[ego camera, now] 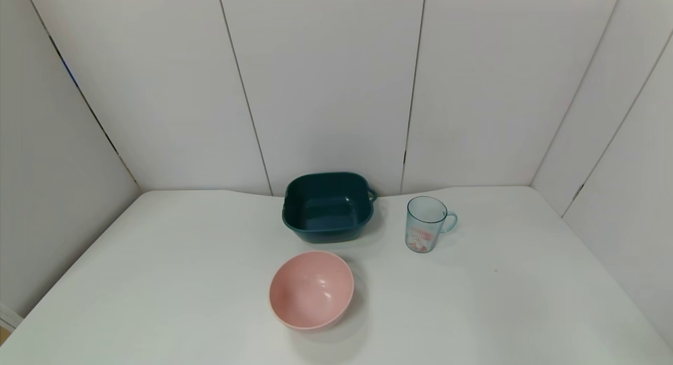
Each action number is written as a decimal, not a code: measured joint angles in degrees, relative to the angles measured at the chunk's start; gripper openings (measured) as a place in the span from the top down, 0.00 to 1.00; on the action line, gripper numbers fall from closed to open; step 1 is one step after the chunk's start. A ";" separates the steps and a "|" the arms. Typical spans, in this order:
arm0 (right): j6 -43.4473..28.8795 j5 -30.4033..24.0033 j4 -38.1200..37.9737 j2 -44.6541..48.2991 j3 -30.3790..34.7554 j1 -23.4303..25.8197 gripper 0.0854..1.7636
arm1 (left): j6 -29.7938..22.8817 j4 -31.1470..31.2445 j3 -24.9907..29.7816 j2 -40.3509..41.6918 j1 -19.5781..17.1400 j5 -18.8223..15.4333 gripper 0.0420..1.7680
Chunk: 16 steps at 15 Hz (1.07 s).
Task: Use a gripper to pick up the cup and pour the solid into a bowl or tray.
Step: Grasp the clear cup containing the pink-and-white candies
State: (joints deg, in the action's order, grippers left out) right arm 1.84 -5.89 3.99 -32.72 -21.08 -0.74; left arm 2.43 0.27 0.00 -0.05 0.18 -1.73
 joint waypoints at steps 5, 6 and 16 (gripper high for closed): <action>0.09 -2.62 10.26 -21.58 -4.57 -6.69 0.03 | 0.00 0.00 0.00 0.00 0.00 0.00 0.03; 0.09 -2.10 13.20 -25.95 -4.83 -8.57 0.03 | 0.02 -0.02 0.00 0.00 0.00 -0.02 0.03; -1.40 10.02 40.97 -63.11 -7.80 -24.77 0.03 | 0.02 0.00 0.00 0.00 0.00 0.00 0.03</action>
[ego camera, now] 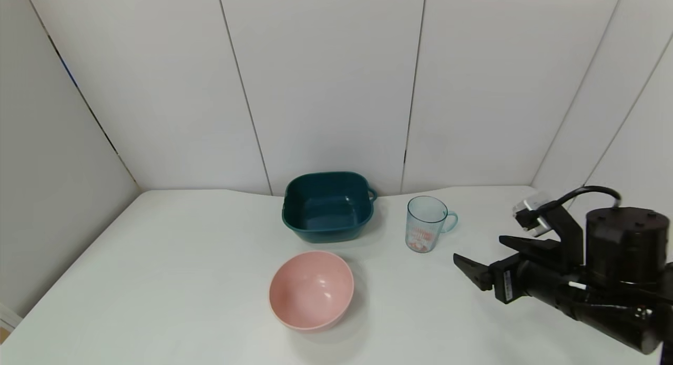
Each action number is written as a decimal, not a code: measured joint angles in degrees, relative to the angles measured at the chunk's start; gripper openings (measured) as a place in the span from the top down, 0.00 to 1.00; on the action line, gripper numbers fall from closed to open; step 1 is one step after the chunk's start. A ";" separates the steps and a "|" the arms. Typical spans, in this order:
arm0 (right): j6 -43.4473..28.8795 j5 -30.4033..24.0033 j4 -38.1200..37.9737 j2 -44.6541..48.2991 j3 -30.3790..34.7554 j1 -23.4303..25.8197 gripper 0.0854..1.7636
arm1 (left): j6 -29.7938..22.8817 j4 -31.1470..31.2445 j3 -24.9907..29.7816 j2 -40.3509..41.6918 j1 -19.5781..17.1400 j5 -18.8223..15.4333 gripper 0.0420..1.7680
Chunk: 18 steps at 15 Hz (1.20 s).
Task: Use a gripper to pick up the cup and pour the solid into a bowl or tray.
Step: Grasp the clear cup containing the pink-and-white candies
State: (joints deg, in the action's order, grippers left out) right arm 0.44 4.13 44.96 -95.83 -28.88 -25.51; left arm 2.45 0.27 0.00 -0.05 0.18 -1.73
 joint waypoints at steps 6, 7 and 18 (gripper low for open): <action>-2.47 3.02 4.49 -13.40 -6.51 -1.57 0.03 | -0.02 0.00 0.00 0.00 0.00 0.00 0.03; -2.50 3.33 4.46 -14.81 -7.72 -1.57 0.03 | 0.00 0.00 0.00 0.00 0.00 0.00 0.03; -7.40 9.29 9.29 -26.75 -16.98 -2.43 0.03 | -0.02 0.00 0.00 0.00 0.00 0.00 0.03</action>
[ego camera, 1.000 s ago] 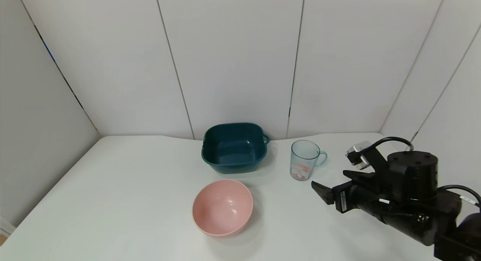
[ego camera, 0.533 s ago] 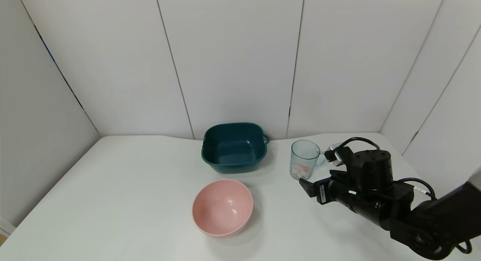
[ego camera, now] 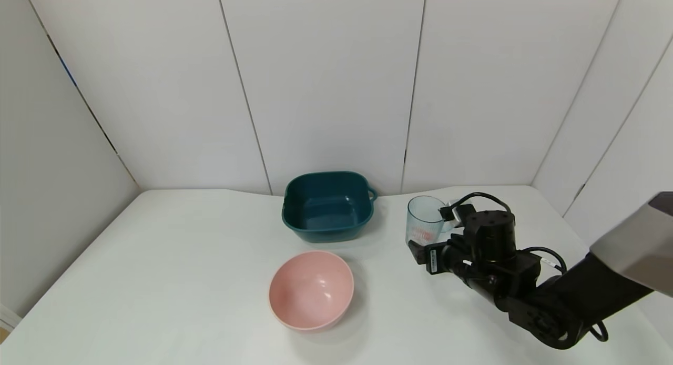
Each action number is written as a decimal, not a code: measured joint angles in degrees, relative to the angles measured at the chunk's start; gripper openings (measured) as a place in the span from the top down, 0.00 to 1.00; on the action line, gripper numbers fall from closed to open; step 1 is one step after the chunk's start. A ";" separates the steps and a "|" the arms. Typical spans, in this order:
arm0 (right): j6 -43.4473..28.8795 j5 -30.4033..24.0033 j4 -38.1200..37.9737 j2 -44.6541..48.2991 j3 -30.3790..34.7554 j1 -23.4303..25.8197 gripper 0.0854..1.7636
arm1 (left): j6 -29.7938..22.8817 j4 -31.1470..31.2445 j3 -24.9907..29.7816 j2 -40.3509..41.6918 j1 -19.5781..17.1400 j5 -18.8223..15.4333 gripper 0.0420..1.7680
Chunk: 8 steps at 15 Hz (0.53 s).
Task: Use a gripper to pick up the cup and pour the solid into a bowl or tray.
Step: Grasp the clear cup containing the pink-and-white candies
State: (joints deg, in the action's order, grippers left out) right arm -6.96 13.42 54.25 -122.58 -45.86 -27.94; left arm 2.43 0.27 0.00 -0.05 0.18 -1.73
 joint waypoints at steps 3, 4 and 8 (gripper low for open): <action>0.10 0.88 2.30 -2.36 -1.43 0.02 0.03 | 0.02 0.00 0.00 0.00 0.00 0.00 0.03; 0.11 0.93 2.33 -2.84 -1.85 0.02 0.03 | 0.02 0.00 0.00 0.00 0.00 -0.02 0.03; 0.35 2.04 2.22 -4.38 -4.88 0.02 0.03 | 0.00 0.00 0.00 0.00 0.00 0.00 0.03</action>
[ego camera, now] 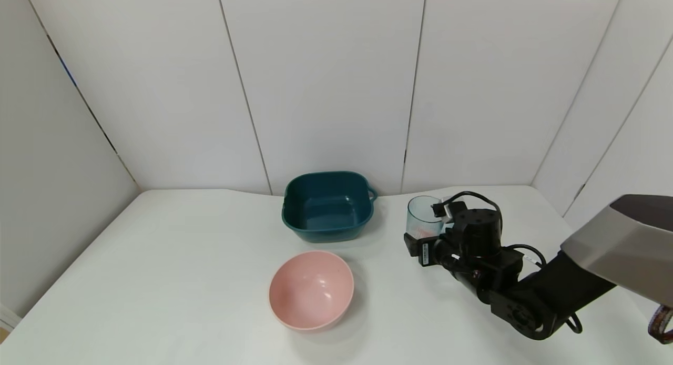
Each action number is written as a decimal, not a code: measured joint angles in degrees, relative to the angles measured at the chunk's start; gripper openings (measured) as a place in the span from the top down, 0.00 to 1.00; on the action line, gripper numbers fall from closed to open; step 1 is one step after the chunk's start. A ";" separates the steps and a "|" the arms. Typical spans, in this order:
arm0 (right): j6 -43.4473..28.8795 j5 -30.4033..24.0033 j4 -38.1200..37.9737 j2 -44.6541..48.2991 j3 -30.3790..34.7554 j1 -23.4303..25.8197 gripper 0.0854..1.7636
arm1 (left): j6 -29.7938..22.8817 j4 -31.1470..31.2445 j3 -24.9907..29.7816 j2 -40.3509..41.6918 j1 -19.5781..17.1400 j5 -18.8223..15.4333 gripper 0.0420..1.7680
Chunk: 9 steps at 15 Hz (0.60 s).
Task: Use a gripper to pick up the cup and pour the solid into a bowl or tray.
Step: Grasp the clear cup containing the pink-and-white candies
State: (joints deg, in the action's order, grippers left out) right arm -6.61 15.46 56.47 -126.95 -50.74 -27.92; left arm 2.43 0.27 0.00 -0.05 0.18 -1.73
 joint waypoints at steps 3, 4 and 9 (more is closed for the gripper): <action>0.60 0.63 -0.21 -1.38 -2.43 0.02 0.03 | 0.00 0.00 0.00 0.00 0.00 0.00 0.03; 0.63 0.77 -0.21 -1.93 -3.17 0.06 0.03 | 0.02 0.00 0.00 0.00 0.00 0.00 0.03; 0.60 0.90 -0.18 -3.89 -5.77 0.30 0.03 | 0.00 0.00 0.00 0.00 0.00 0.00 0.03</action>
State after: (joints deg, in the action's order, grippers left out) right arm -6.01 16.36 56.28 -130.84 -56.50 -27.61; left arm 2.43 0.27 0.00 -0.05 0.18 -1.73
